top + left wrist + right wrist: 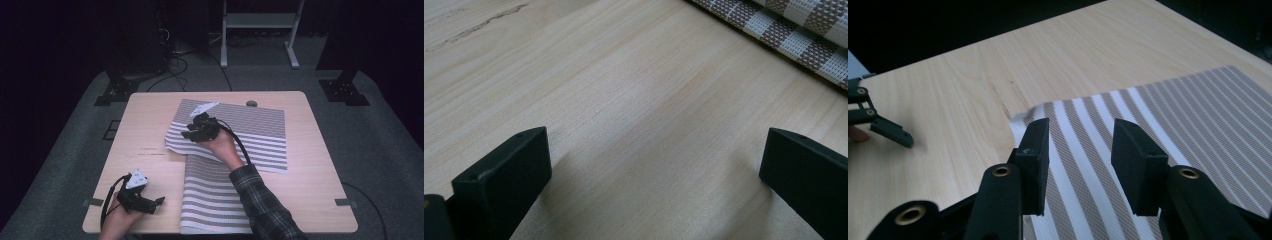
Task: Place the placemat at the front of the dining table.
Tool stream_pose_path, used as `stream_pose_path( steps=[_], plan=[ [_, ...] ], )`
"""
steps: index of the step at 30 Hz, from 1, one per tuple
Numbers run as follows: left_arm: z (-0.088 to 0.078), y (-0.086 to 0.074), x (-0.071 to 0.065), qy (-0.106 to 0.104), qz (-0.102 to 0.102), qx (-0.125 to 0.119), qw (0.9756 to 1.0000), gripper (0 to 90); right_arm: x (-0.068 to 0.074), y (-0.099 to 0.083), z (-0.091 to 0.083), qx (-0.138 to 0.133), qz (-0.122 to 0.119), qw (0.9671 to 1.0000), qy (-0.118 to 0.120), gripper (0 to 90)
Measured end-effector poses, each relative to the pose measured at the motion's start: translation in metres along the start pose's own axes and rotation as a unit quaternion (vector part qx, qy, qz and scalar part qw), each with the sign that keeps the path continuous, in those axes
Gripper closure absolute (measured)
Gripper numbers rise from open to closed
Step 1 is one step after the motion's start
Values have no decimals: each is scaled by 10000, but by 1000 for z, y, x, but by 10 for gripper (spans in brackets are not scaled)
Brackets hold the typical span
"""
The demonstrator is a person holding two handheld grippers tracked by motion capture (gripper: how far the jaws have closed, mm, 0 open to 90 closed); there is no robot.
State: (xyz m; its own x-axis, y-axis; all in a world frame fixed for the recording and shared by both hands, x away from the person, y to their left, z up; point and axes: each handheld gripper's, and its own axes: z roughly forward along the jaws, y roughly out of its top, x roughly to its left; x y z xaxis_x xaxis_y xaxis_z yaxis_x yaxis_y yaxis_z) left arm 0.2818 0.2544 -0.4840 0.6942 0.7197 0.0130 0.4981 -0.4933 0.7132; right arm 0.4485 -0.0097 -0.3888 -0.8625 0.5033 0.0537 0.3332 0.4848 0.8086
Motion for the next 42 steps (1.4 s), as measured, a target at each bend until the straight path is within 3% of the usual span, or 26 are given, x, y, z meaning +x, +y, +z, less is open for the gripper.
stream_pose_path(
  steps=[2, 7, 11, 19, 26, 30, 37, 42],
  plan=[
    [0, 0, 0, 0, 0, 0, 10000, 0, -2, -2, -6, -2, -4, 10000, -48, 576],
    [0, 0, 0, 7, 5, 8, 10000, 0, -20, -19, -39, -31, 180, 9996, -220, 552],
    [0, 0, 0, 11, 3, -5, 10000, 0, -32, -36, -60, 5, 223, 9986, -471, 517],
    [0, -1, 0, 17, -4, -5, 10000, 0, -56, -74, -96, 15, 620, 9949, -794, 489],
    [-1, -1, 1, 35, -62, -38, 10000, 0, -66, -102, -123, 101, 743, 9922, -995, 460],
    [-4, -1, 3, -5, -64, -46, 10000, 64, -68, -114, -132, 176, 726, 9911, -1102, 454],
    [-13, 18, 13, -73, -136, -248, 9996, 255, -71, -146, -150, 426, 769, 9884, -1238, 448],
    [-16, 46, 19, -38, 84, -367, 9993, 370, -73, -169, -162, 555, 902, 9858, -1302, 437]
  ],
)
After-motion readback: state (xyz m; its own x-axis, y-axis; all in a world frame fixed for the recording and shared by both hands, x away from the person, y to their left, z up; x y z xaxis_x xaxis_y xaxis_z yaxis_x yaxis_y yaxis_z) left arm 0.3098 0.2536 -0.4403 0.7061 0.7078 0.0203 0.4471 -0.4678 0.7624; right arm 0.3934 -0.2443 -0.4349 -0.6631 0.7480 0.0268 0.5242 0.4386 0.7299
